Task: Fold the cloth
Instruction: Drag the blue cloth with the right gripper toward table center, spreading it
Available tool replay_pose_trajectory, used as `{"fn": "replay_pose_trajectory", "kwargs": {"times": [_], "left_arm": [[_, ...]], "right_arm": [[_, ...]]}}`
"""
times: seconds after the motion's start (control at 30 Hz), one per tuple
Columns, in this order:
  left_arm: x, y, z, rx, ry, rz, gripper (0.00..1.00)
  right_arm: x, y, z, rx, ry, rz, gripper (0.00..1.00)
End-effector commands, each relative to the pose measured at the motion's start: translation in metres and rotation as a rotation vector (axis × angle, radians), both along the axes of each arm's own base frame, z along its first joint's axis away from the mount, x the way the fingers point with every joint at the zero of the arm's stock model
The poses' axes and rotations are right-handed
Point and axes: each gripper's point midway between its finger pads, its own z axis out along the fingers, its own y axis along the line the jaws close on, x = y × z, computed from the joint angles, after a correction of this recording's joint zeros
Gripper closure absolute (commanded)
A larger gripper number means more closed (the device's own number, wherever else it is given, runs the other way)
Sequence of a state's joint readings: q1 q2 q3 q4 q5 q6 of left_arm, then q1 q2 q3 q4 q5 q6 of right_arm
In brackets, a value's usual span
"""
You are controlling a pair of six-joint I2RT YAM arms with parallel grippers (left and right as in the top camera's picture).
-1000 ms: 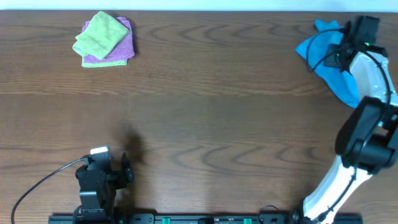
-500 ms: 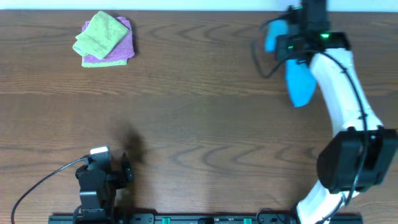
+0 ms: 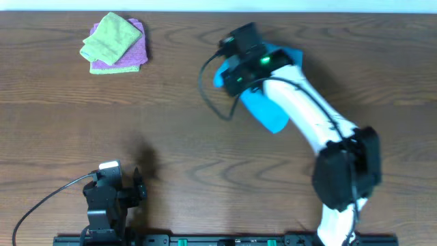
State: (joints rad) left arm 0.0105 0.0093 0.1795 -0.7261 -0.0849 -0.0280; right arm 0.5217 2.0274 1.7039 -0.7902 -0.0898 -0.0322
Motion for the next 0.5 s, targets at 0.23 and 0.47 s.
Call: {"fn": "replay_pose_trajectory", "kwargs": {"times": [0.23,0.47], "left_arm": [[-0.002,0.000,-0.007,0.002,0.018,-0.004,0.05],[-0.002,0.000,-0.007,0.002,0.018,-0.004,0.05]], "right_arm": [[-0.079,0.096,-0.045,0.032,0.142,0.260,0.99],[-0.110,0.122,-0.045,0.050,0.169,0.338,0.28]]}}
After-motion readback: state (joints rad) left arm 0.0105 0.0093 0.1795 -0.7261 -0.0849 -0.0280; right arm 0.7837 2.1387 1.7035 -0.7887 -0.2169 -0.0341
